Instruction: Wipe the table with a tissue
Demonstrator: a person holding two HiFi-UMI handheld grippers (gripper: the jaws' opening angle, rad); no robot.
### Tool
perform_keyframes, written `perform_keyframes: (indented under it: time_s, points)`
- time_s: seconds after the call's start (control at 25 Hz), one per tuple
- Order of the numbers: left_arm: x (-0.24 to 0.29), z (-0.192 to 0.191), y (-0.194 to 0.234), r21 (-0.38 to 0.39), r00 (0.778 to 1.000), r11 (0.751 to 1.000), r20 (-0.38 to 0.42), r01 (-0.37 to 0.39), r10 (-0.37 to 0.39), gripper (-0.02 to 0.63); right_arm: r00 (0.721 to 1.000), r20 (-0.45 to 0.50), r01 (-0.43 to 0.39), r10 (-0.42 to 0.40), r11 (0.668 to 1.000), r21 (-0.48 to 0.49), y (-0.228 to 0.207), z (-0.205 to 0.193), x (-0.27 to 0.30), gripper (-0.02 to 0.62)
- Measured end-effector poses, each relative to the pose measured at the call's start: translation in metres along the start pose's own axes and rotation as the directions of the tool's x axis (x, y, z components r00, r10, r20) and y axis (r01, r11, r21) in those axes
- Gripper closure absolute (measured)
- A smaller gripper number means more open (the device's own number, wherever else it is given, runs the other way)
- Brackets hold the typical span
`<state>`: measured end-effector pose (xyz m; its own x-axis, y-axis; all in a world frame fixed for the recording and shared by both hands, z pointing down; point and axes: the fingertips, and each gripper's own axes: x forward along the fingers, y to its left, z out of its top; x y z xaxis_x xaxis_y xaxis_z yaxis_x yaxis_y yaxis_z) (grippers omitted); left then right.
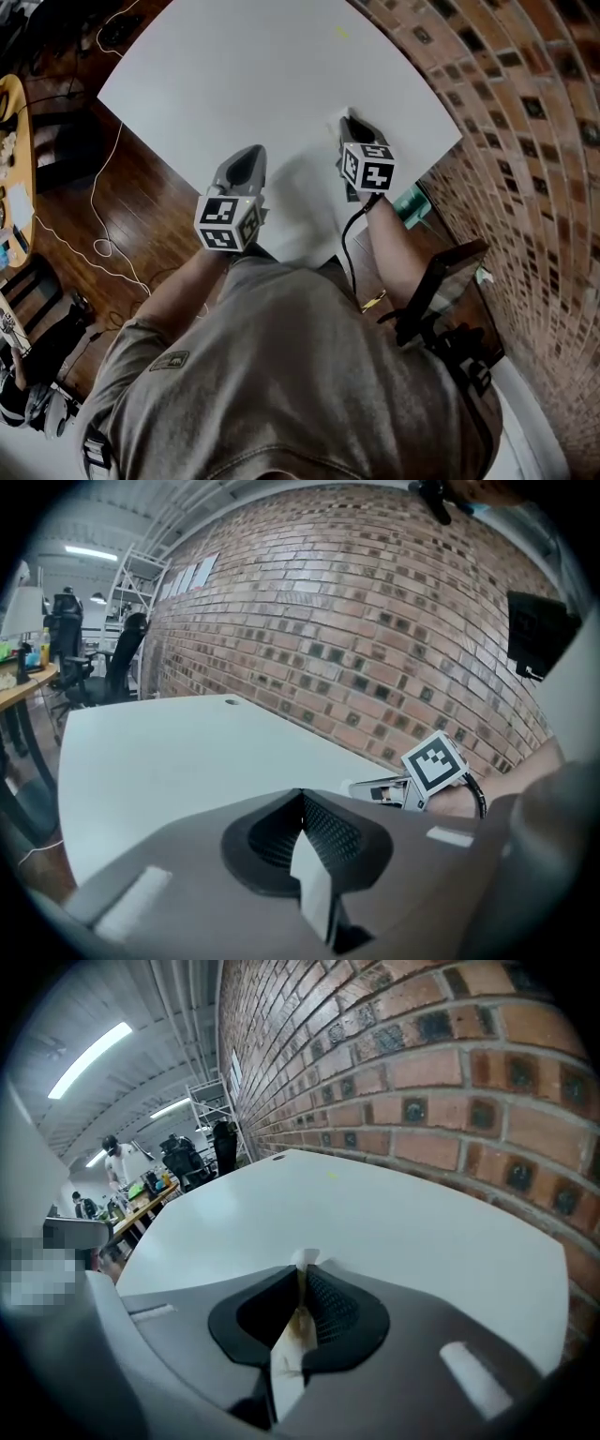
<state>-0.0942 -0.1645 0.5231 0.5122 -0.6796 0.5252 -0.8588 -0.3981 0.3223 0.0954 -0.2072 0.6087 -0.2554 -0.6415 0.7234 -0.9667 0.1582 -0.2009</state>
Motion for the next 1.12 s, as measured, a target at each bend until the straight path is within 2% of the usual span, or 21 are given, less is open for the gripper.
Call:
perform_keyframes:
  time_s: [0.24, 0.36, 0.64, 0.92, 1.12]
  points:
    - [0.002, -0.003, -0.005, -0.011, 1.000, 1.000, -0.011, 0.013, -0.013, 0.604, 0.994, 0.018, 0.107, -0.109, 0.992, 0.061, -0.049, -0.001, -0.014, 0.554]
    - [0.001, -0.004, -0.005, -0.010, 1.000, 1.000, -0.011, 0.009, -0.009, 0.604, 0.992, 0.019, 0.122, -0.123, 0.990, 0.071, -0.052, -0.001, -0.014, 0.554]
    - [-0.007, -0.006, 0.004, -0.017, 1.000, 1.000, -0.012, -0.014, 0.013, 0.604, 1.000, 0.003, 0.010, -0.010, 1.000, -0.007, 0.007, -0.002, 0.004, 0.554]
    - [-0.022, -0.008, 0.018, -0.027, 0.999, 0.999, -0.010, -0.047, 0.047, 0.604, 0.992, -0.041, -0.120, 0.117, 0.988, -0.093, 0.078, -0.016, 0.011, 0.554]
    - [-0.026, -0.009, 0.017, -0.005, 0.999, 0.999, -0.009, -0.053, 0.053, 0.604, 0.988, -0.045, -0.152, 0.148, 0.982, -0.112, 0.095, -0.020, 0.012, 0.554]
